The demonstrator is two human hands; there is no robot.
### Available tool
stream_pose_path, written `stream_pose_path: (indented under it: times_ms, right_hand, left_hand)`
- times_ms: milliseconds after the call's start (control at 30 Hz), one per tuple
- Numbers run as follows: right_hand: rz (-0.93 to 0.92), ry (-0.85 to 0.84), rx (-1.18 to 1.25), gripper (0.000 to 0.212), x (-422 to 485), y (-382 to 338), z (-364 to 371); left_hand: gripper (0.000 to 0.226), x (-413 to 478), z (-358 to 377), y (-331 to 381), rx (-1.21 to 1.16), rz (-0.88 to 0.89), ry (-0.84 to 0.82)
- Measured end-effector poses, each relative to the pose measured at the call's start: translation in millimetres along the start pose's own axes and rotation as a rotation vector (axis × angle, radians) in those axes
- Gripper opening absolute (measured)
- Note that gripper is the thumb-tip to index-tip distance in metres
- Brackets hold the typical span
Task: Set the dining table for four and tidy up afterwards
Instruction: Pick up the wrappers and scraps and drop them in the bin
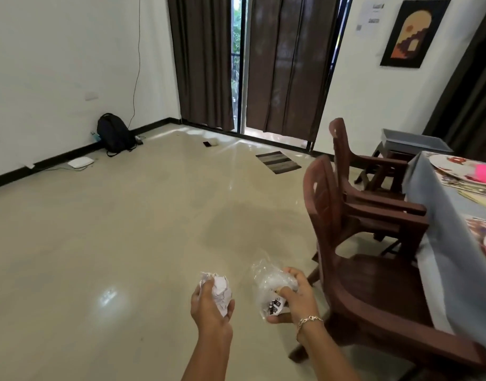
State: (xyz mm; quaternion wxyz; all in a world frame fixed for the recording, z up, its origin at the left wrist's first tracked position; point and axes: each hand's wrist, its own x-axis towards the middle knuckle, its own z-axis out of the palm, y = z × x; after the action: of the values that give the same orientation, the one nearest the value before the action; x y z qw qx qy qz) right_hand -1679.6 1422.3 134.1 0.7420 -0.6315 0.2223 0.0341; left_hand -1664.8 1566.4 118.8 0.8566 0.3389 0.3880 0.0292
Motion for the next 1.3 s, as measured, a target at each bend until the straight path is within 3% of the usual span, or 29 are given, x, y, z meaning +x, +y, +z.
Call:
stream_pose_path:
  times_ms: [133, 333, 700, 833, 1067, 1300]
  right_hand:
    - [0.008, 0.096, 0.058, 0.032, 76.0, -33.4, 61.0]
    - [-0.02, 0.159, 0.086, 0.026, 182.2, -79.3, 115.4]
    - [-0.07, 0.322, 0.191, 0.026, 443.2, -191.0, 125.7]
    - [-0.08, 0.373, 0.207, 0.029, 525.7, -239.9, 126.0]
    - [-0.082, 0.476, 0.231, 0.03, 685.7, -293.0, 139.3]
    - [-0.095, 0.605, 0.225, 0.03, 846.2, -359.5, 156.0]
  left_hand:
    - [0.033, 68.1, 50.1, 55.0, 0.126, -0.003, -0.07]
    - [0.022, 157.9, 150.5, 109.1, 0.183, 0.001, -0.16]
    - [0.02, 337.8, 390.9, 134.7, 0.273, -0.052, -0.298]
    - [0.018, 389.7, 484.9, 151.9, 0.3, -0.064, -0.42]
    - [0.01, 500.8, 631.7, 152.2, 0.299, -0.162, -0.466]
    - [0.023, 620.1, 782.1, 170.9, 0.384, -0.2, -0.51]
